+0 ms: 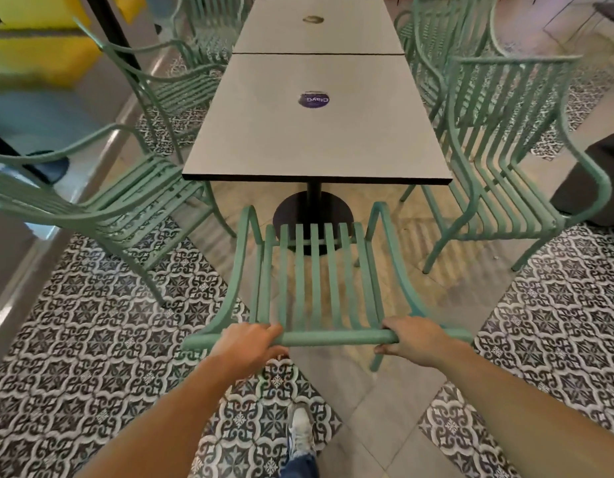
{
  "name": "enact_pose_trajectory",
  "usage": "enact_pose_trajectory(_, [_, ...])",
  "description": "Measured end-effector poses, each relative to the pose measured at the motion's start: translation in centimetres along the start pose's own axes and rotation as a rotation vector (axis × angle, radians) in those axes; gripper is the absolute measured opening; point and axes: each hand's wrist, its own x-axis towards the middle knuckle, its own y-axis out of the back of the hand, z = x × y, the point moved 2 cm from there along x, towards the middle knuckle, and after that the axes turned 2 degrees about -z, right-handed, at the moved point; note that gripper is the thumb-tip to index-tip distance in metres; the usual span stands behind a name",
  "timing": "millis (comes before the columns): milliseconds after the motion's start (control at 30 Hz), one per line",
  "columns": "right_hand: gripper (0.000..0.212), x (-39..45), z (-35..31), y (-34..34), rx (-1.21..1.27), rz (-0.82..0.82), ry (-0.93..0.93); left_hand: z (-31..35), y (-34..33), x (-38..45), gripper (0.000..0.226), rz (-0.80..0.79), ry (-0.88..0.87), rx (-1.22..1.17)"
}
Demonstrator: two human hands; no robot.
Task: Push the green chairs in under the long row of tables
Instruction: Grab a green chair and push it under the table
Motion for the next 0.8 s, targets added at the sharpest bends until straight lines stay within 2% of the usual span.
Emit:
enact_pose_trajectory(67, [0.039,1.3,-0.1,1.2,-0.014,0.015,-0.004,-1.3,0.9,1.4,0.061,0.000,-0.013,0.004])
enact_pose_trajectory(300, [0.037,5.0,0.3,4.1,0.016,-0.007,-0.072,-3.4,3.8,5.1,0.044,-0.001,-0.009,0.017])
enact_pose_trajectory(433, [0.035,6.7,0.6,5.8,0.030,0.014,-0.097,-4.4,5.0,7.3,0.043,-0.031,0.018,0.007])
enact_pose_trajectory(500, [0.043,7.2,0.9,6.1,0.028,0.022,-0.081,-4.6,5.1,8.0,0.047,-0.034,0.021,-0.076])
enact_pose_trajectory(567, [0.065,6.9,1.0,6.4,0.103,0.079,-0.066,-5.1,5.6,7.9,0.053,0.005,0.083,-0.194])
enact_pose_trajectory(600, [0.074,6.4,1.0,6.6,0.193,0.192,-0.092,-5.5,6.1,7.6,0.056,0.075,0.170,-0.280])
enact_pose_trajectory(633, [0.079,5.7,1.5,6.9,0.335,0.389,-0.164,-6.8,6.1,7.5,0.058,0.181,0.296,-0.364])
enact_pose_trajectory(700, [0.086,4.0,3.7,6.4,0.793,0.860,-0.506,-10.7,4.6,6.2,0.068,0.371,0.701,-0.589])
enact_pose_trajectory(733, [0.089,3.2,5.1,5.5,1.106,1.011,-0.723,-12.2,3.5,5.2,0.082,0.427,0.930,-0.804])
enact_pose_trajectory(767, [0.088,2.8,6.0,4.4,1.464,1.047,-0.904,-12.8,2.3,4.3,0.097,0.484,1.122,-1.114])
enact_pose_trajectory(800, [0.082,3.0,6.5,3.2,1.773,0.941,-1.027,-12.4,1.4,3.6,0.098,0.504,1.239,-1.430])
